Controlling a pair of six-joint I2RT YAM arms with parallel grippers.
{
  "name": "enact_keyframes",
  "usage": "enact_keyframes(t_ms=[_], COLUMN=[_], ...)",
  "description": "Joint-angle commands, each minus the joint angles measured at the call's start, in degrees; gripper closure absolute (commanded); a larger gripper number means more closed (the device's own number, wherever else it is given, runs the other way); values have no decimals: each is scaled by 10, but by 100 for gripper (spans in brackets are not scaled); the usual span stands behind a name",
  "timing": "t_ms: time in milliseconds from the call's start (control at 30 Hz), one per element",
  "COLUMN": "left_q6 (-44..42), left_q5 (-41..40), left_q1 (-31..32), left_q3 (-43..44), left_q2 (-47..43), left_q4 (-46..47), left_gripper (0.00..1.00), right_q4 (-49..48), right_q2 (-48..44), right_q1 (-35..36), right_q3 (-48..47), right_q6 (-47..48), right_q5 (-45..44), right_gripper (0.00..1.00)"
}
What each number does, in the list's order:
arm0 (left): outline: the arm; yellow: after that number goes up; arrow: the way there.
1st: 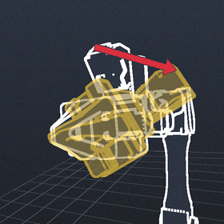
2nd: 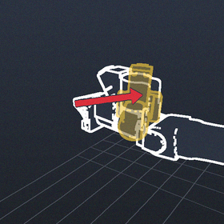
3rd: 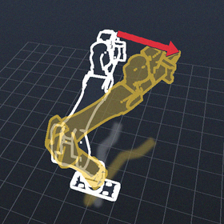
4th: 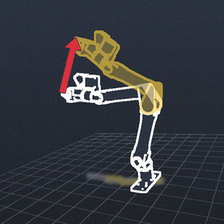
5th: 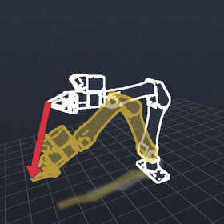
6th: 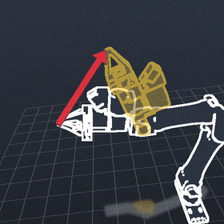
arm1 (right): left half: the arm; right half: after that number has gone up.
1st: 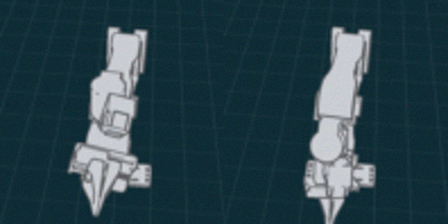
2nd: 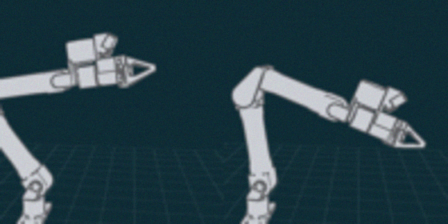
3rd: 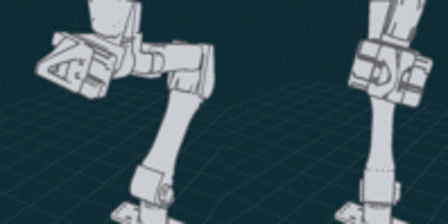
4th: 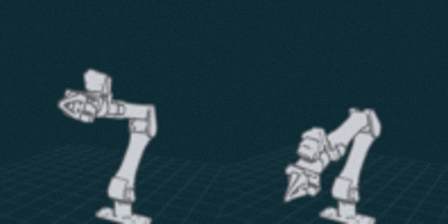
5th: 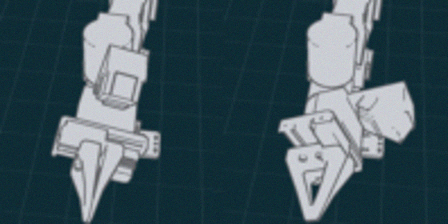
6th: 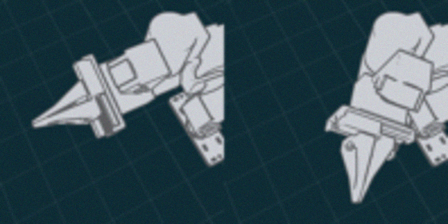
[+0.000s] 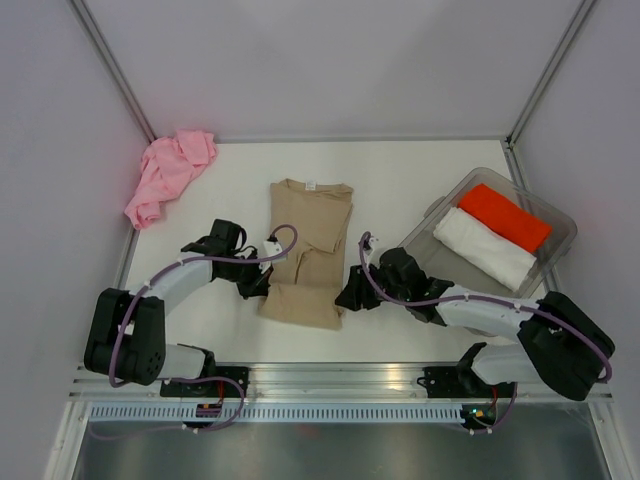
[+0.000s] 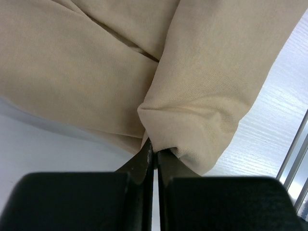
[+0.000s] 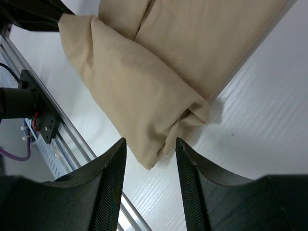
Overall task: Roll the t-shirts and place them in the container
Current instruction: Roll the tshirt
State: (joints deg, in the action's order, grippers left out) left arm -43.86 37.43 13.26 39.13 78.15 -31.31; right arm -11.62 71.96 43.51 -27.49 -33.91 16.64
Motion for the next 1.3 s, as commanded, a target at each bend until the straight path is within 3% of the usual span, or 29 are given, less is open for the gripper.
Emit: enact_keyframes(t_ms=[0, 300, 733, 900, 1033, 1267], left_q6=[6, 7, 12, 11, 11, 12], left_q5=[-5, -3, -6, -7, -9, -10], left_q1=[-1, -1, -1, -1, -1, -1], left_q3=[6, 6, 8, 7, 6, 7], left_q2=[-16, -18, -19, -21, -21, -25], left_q4=[-10, -12, -12, -13, -15, -16], left_gripper=[98, 98, 98, 98, 98, 98], right_q4=[-38, -53, 74, 34, 46, 42], right_q2=[54, 144, 60, 81, 106, 172], right_q1=[28, 57, 80, 119, 119, 119], right_q3=[-11, -42, -56, -59, -86, -109], right_q6=[-52, -69, -57, -86, -71, -62], right_q5=[-9, -6, -39, -56, -98, -93], right_gripper=[48, 51, 50, 50, 50, 50])
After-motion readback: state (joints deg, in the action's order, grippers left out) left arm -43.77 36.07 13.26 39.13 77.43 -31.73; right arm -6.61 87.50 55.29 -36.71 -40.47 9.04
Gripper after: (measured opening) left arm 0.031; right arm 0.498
